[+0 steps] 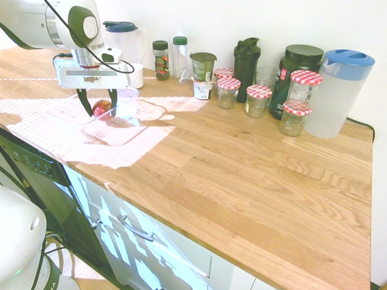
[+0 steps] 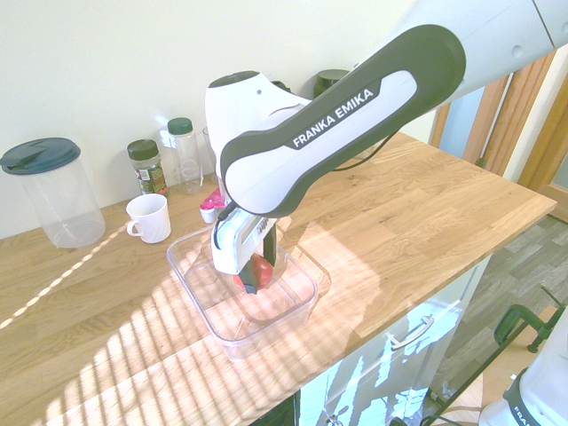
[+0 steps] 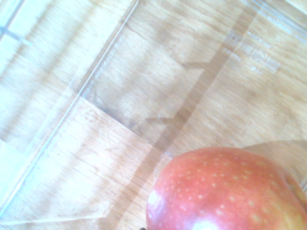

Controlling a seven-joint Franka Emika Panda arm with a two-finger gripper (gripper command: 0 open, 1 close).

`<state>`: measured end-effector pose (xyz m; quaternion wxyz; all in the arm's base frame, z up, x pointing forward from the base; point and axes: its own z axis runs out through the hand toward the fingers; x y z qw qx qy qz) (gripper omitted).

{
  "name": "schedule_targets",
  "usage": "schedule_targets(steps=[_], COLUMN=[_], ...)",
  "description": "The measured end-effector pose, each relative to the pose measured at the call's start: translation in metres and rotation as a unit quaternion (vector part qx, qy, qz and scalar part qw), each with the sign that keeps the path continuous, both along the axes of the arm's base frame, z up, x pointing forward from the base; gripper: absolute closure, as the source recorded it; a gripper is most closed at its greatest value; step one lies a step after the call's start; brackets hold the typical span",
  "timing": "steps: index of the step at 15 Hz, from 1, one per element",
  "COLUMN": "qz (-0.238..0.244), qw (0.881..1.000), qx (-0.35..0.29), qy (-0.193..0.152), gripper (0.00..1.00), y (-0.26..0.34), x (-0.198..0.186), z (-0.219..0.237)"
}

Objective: Put the apple into the container

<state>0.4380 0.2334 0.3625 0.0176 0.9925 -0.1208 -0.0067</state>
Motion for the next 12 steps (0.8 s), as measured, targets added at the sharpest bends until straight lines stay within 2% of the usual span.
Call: schedule_targets(steps=[2, 7, 9, 12], qz=[0.001, -0.012, -0.058, -0.17], qw=[1.0, 0.999, 0.997, 0.984], qx=[0.004, 0.018, 0.005, -0.011], qy=[-0.005, -0.034, -0.049, -0.049], gripper=[0.0, 0.0, 0.0, 0.0], y=[0.004, 0.003, -0.041, -0.161], x=[-0.001, -0.002, 0.01, 0.022], z=[0.011, 0.08, 0.125, 0.169])
